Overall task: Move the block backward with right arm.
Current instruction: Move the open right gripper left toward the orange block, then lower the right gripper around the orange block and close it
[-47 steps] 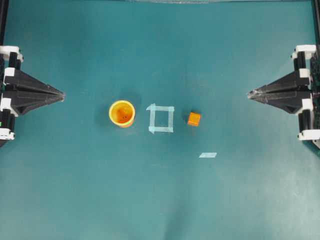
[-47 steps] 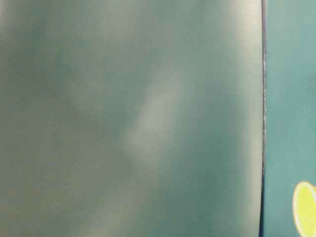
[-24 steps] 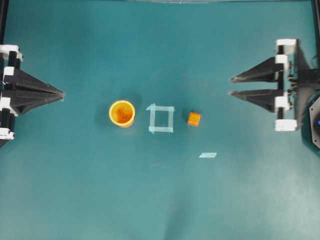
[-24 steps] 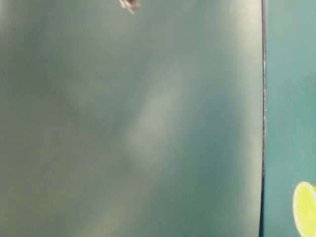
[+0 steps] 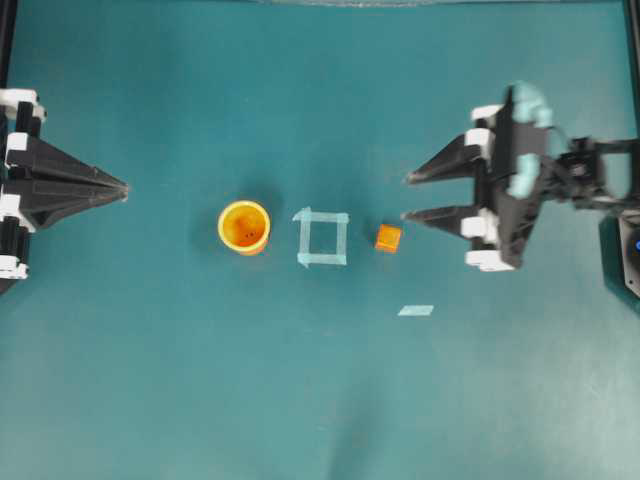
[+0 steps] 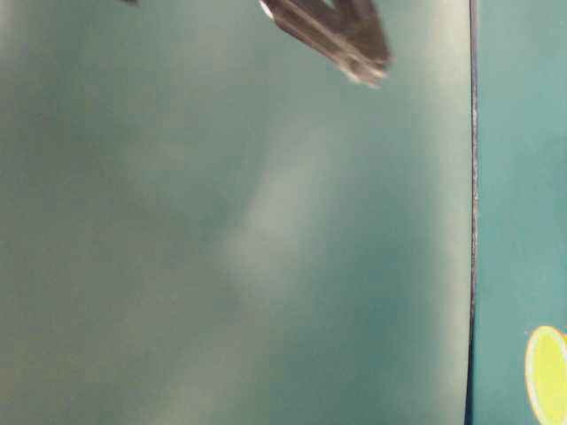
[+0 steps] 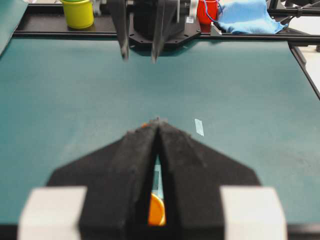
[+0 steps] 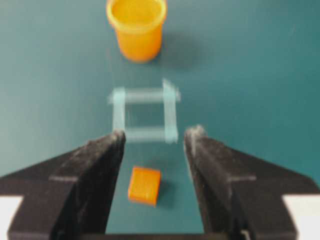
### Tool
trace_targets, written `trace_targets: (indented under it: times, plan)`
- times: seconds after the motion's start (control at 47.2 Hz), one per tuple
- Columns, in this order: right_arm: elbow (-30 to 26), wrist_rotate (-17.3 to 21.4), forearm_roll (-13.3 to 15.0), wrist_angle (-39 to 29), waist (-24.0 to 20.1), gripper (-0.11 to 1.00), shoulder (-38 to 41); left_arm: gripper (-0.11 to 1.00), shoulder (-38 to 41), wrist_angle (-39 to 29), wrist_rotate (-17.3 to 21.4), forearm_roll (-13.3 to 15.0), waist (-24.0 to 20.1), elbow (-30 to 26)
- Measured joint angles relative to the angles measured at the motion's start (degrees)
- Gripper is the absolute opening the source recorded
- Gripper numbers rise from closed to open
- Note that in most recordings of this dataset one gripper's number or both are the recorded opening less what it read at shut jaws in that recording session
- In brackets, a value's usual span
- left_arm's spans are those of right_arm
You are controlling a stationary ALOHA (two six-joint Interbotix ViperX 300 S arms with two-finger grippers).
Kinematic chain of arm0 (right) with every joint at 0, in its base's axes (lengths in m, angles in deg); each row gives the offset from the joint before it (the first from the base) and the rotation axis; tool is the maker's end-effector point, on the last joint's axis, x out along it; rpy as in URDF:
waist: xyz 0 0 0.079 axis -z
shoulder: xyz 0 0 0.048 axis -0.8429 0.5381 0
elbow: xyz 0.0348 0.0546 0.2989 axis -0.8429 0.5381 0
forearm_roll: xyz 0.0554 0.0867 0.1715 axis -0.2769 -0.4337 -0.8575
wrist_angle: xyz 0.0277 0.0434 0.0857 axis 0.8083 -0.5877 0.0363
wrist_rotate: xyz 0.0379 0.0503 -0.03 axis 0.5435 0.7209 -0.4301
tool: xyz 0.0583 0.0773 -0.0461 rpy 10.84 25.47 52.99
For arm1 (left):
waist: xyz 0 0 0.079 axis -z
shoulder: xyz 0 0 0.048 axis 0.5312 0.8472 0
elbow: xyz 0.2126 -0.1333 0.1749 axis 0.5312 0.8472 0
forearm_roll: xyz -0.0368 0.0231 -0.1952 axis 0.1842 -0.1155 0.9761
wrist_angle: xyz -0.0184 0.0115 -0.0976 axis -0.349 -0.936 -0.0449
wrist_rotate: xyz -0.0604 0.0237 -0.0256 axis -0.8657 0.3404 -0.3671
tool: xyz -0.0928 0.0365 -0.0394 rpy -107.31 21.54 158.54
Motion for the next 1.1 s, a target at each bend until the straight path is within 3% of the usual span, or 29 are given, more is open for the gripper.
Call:
trace_targets:
  times: [0.212,0.529,1.101]
  plan:
    - [-3.87,0.0,0.09,-5.27,0.0,0.59,5.8,0.0,0.0,-0.09,0.0,0.0,-0.09,0.0]
    - [-4.75,3.16,0.0,-5.36,0.0,0.62,10.9,0.0,0.0,-0.18,0.0,0.0,0.0,0.0]
    - [-3.6,11.34,0.0,5.19,-0.7,0.62,21.88,0.0,0.0,-0.26,0.0,0.0,0.0,0.0]
